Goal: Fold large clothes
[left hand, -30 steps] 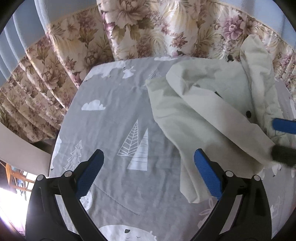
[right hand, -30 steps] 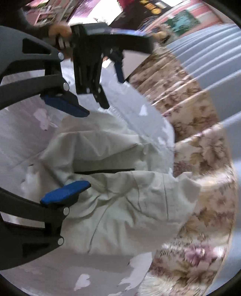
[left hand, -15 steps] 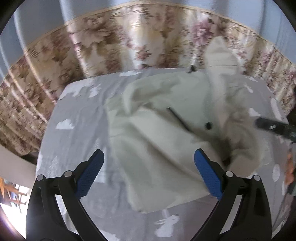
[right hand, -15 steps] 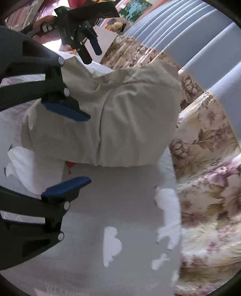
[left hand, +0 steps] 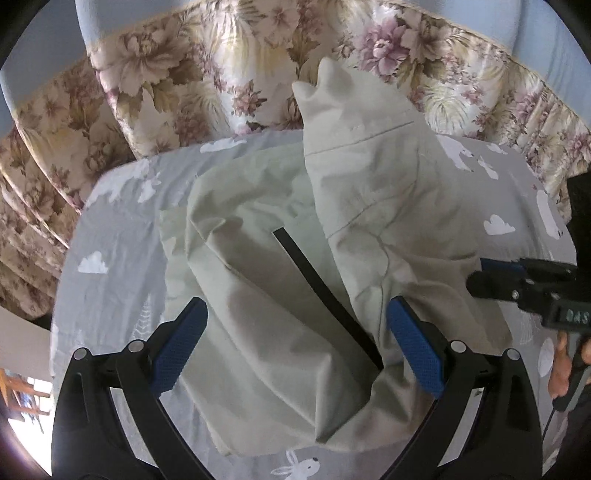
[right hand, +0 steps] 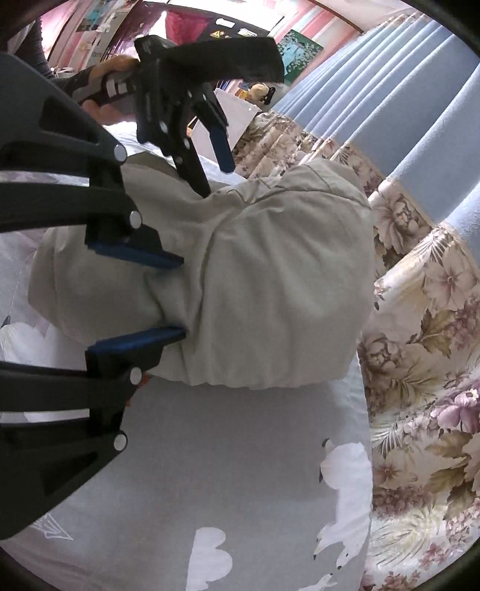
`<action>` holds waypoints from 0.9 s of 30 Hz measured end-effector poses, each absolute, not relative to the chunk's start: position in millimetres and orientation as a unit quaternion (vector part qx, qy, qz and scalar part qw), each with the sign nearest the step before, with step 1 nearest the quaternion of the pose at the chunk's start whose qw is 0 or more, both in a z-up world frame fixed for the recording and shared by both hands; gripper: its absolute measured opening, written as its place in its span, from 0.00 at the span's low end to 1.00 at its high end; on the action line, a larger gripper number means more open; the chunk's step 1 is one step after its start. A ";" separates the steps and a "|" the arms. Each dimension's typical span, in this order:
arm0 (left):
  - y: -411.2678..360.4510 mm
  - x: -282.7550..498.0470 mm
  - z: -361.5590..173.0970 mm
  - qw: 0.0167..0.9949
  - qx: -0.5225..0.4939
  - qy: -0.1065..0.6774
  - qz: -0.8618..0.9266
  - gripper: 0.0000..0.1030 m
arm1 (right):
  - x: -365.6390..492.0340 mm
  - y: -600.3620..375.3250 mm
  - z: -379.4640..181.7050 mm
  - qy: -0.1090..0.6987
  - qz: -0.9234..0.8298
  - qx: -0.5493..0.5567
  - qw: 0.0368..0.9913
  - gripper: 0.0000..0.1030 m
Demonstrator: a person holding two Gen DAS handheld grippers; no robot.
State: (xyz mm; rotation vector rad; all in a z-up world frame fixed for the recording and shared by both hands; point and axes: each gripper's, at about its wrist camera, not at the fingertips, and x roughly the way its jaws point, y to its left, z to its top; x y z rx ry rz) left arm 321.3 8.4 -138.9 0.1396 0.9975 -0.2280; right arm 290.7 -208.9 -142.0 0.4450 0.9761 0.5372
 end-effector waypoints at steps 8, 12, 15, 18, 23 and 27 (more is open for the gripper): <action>3.0 327.6 -155.6 0.863 0.048 0.482 -0.146 0.63 | 290.0 -199.6 -137.0 0.462 0.247 0.179 0.833 0.36; 8.7 330.9 -157.8 0.862 0.016 0.479 -0.163 0.56 | 288.6 -203.1 -138.5 0.461 0.248 0.186 0.832 0.36; 9.6 326.3 -158.5 0.862 0.006 0.472 -0.185 0.22 | 287.7 -199.6 -137.0 0.456 0.245 0.178 0.837 0.36; 10.9 316.7 -152.9 0.870 0.009 0.454 -0.193 0.27 | 287.5 -199.2 -136.7 0.455 0.243 0.177 0.838 0.36; 22.9 324.1 -145.1 0.879 -0.024 0.440 -0.182 0.88 | 286.7 -200.6 -138.6 0.453 0.244 0.181 0.838 0.36; 20.5 338.0 -140.8 0.876 -0.034 0.441 -0.195 0.88 | 286.9 -199.5 -138.2 0.454 0.244 0.178 0.838 0.36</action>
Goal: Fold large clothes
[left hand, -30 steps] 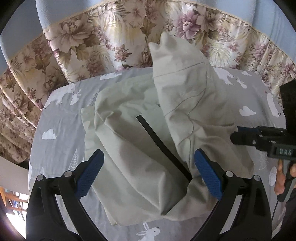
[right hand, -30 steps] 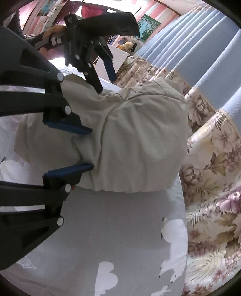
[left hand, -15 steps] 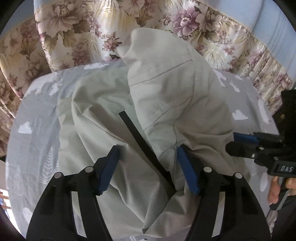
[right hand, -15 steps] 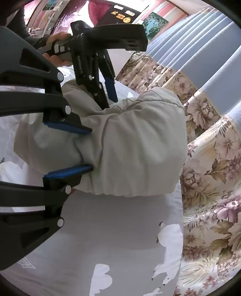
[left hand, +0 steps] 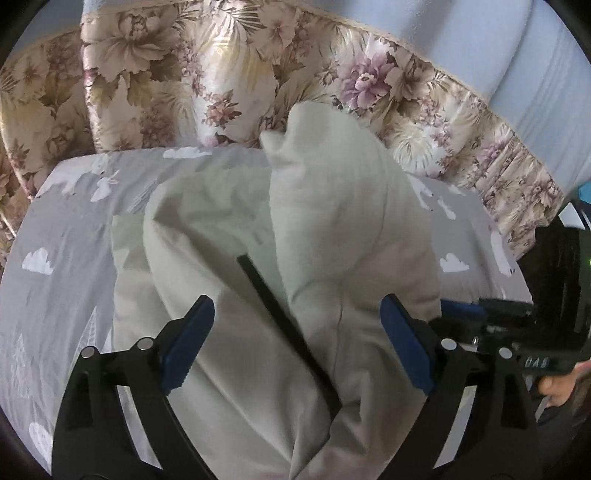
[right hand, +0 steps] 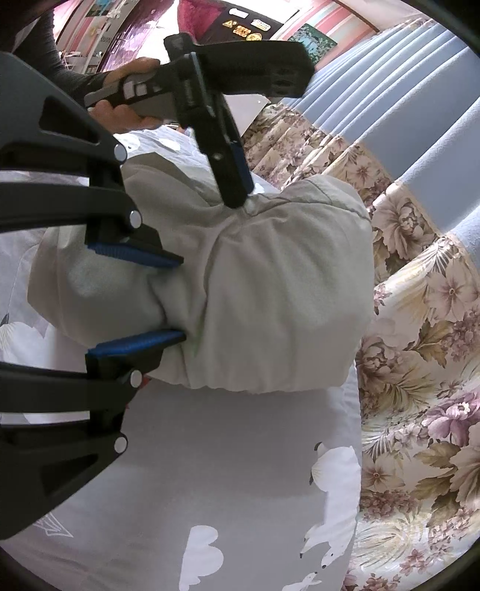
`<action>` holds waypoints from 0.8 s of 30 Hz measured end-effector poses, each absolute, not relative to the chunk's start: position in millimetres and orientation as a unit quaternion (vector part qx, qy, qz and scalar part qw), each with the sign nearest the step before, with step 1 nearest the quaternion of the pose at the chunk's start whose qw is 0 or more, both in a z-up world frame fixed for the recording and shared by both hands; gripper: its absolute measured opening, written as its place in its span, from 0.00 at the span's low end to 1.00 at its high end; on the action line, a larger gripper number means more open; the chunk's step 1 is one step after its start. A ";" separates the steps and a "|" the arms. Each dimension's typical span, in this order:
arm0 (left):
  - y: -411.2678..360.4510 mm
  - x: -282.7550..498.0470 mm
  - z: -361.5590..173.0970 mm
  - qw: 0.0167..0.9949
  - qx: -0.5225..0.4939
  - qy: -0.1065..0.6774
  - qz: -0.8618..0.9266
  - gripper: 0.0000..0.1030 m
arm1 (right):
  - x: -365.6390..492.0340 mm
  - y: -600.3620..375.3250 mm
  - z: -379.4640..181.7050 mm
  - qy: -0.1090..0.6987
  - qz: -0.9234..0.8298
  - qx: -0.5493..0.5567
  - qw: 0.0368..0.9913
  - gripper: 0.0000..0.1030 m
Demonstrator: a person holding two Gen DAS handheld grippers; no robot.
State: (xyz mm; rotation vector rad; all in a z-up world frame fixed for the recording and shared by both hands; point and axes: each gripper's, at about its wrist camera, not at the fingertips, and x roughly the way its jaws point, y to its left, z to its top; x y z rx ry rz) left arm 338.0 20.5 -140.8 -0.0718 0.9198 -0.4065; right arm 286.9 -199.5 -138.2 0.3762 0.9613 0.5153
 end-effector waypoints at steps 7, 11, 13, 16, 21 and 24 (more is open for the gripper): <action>-4.7 352.0 -157.3 0.855 -0.025 0.463 -0.233 0.24 | 287.1 -194.2 -135.2 0.458 0.232 0.155 0.844 0.37; -12.1 340.4 -150.3 0.869 0.026 0.444 -0.217 0.07 | 284.7 -203.8 -120.9 0.438 0.215 0.156 0.859 0.37; -9.3 333.7 -139.5 0.876 0.039 0.431 -0.212 0.06 | 285.8 -210.9 -116.3 0.429 0.199 0.161 0.866 0.37; -2.1 321.1 -121.8 0.884 0.069 0.416 -0.200 0.06 | 290.7 -210.4 -118.8 0.435 0.195 0.169 0.863 0.37; 26.7 310.5 -114.7 0.885 0.095 0.422 -0.171 0.06 | 295.9 -184.1 -111.1 0.429 0.213 0.149 0.865 0.37; 47.8 303.9 -113.2 0.884 0.093 0.427 -0.164 0.06 | 301.1 -167.8 -104.6 0.430 0.229 0.131 0.863 0.37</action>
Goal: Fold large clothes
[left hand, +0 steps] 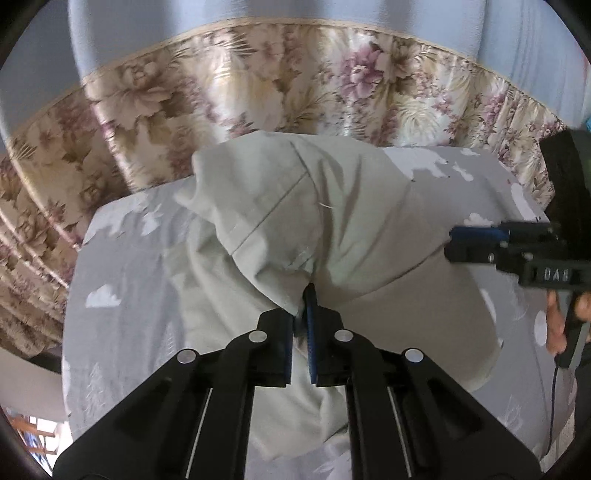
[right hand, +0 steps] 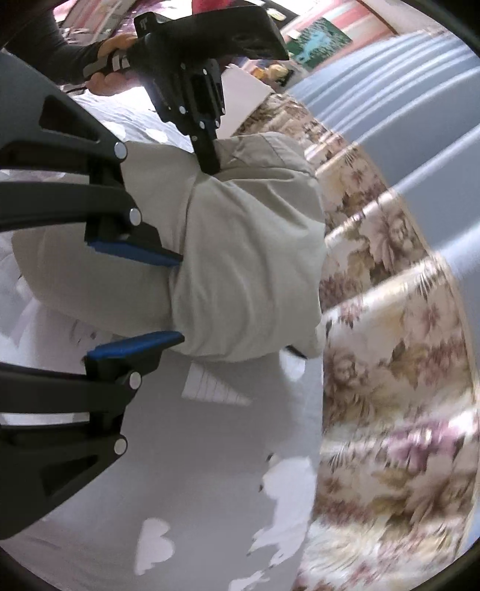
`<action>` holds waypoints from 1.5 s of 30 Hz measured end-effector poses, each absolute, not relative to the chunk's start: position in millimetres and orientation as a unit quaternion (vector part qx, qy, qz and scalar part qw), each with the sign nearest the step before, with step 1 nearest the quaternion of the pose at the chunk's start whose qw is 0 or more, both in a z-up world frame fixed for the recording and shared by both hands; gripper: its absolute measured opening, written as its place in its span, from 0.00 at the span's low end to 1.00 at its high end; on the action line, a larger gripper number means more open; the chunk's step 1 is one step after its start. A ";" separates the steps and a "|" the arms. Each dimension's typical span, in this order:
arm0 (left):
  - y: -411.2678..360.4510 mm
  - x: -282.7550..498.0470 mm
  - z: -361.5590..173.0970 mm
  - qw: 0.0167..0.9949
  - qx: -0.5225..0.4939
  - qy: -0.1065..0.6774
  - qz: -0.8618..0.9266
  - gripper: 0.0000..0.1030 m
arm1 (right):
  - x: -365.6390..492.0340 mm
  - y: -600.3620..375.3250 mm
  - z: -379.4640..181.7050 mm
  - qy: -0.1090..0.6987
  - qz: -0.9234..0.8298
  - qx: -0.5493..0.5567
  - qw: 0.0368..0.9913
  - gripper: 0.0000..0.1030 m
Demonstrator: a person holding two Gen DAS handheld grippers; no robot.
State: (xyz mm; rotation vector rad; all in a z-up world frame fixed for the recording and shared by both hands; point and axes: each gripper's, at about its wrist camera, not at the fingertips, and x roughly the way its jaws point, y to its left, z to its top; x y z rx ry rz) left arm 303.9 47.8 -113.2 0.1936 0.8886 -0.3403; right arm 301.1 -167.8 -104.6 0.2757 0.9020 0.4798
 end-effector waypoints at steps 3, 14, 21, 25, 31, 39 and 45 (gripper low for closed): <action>69.8 299.0 -111.8 0.882 0.079 0.434 -0.164 0.06 | 307.5 -150.9 -98.6 0.431 0.244 0.120 0.861 0.39; 102.0 328.8 -178.0 0.852 0.016 0.498 -0.162 0.07 | 325.7 -110.1 -116.0 0.465 0.229 0.039 0.855 0.45; 111.7 311.7 -155.9 0.858 -0.026 0.486 -0.165 0.83 | 322.3 -135.0 -116.5 0.463 0.238 0.102 0.848 0.47; 114.0 297.4 -150.1 0.848 -0.077 0.481 -0.208 0.87 | 319.5 -140.8 -118.7 0.461 0.236 0.121 0.847 0.47; 99.0 307.6 -184.0 0.824 -0.110 0.514 -0.211 0.81 | 314.1 -137.1 -117.7 0.460 0.233 0.105 0.851 0.47; 68.6 311.1 -165.8 0.849 -0.072 0.470 -0.228 0.18 | 314.9 -143.0 -121.0 0.457 0.228 0.118 0.852 0.47; 60.5 297.0 -131.4 0.872 0.010 0.434 -0.225 0.11 | 308.7 -147.4 -108.1 0.437 0.227 0.112 0.863 0.47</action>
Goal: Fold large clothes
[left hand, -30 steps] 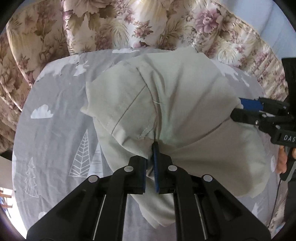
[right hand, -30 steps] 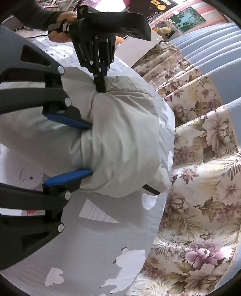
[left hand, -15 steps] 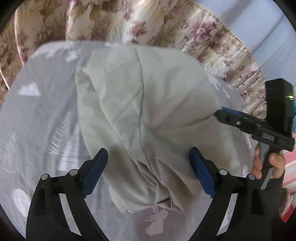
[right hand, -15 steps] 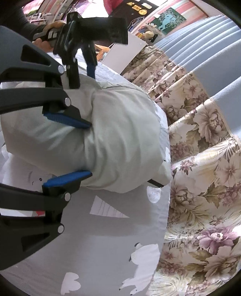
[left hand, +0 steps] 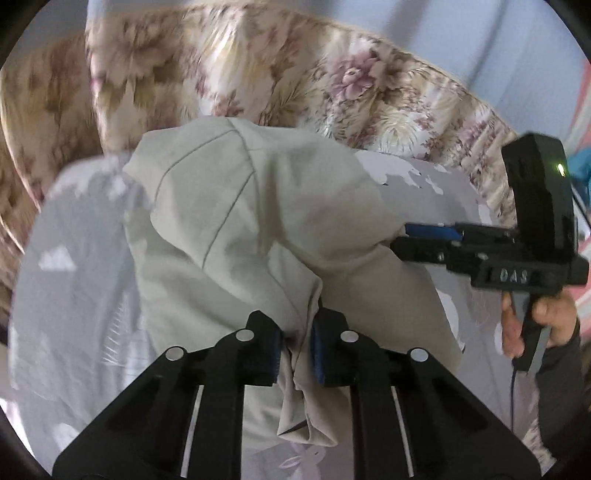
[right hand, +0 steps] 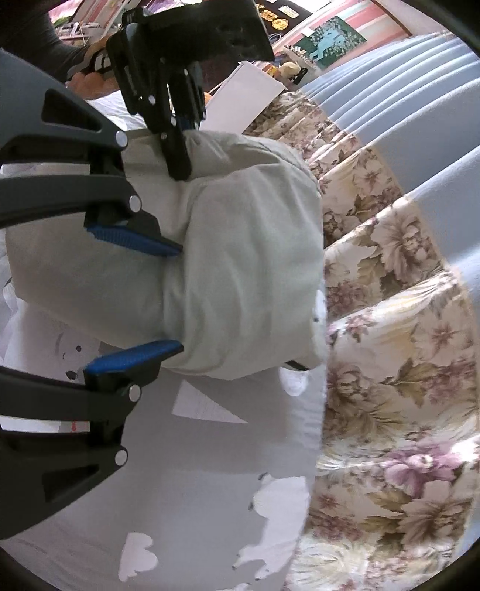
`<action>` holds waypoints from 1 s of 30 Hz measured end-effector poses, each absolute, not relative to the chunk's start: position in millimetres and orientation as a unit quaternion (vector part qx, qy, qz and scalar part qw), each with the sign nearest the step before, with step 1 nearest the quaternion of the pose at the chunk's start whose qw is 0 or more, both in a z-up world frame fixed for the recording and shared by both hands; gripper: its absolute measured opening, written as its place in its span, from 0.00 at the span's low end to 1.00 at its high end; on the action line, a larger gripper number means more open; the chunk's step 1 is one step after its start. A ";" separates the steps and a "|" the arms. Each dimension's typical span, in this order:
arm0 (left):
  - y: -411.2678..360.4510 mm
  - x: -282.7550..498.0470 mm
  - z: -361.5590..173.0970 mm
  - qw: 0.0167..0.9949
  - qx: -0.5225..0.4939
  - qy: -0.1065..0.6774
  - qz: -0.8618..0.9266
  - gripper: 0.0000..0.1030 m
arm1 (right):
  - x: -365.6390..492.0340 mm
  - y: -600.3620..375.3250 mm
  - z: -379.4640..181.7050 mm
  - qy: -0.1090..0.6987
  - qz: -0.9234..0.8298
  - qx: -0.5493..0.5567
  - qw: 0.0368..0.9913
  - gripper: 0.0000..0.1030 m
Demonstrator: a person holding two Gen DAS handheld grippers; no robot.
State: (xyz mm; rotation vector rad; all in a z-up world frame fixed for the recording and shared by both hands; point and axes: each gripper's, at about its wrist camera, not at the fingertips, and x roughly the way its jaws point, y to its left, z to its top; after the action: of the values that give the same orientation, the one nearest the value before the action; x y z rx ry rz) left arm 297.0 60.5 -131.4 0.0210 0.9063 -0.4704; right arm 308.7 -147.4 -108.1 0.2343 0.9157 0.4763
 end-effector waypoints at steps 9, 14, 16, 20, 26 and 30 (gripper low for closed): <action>95.4 293.3 -150.6 0.848 0.075 0.483 -0.204 0.11 | 303.5 -97.2 -92.7 0.439 0.246 -0.005 0.864 0.28; 106.2 297.8 -169.4 0.836 0.078 0.499 -0.215 0.15 | 312.8 -82.6 -113.6 0.461 0.246 -0.064 0.850 0.28; 106.5 304.7 -175.1 0.834 0.072 0.503 -0.214 0.15 | 318.2 -80.1 -122.6 0.463 0.238 -0.076 0.850 0.27; 95.2 319.0 -186.9 0.841 0.094 0.494 -0.198 0.16 | 326.5 -82.3 -130.7 0.461 0.233 -0.066 0.854 0.28; 105.5 324.1 -178.2 0.849 0.055 0.493 -0.181 0.43 | 320.1 -93.3 -119.3 0.456 0.226 -0.011 0.861 0.32; 111.4 295.3 -156.9 0.866 0.039 0.468 -0.169 0.72 | 296.0 -113.6 -103.2 0.440 0.248 0.047 0.862 0.46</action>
State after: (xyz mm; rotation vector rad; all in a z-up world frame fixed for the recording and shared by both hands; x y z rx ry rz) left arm 295.3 111.4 -156.9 0.0816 0.9810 -0.3541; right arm 296.0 -113.6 -103.2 0.0978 0.9220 0.5196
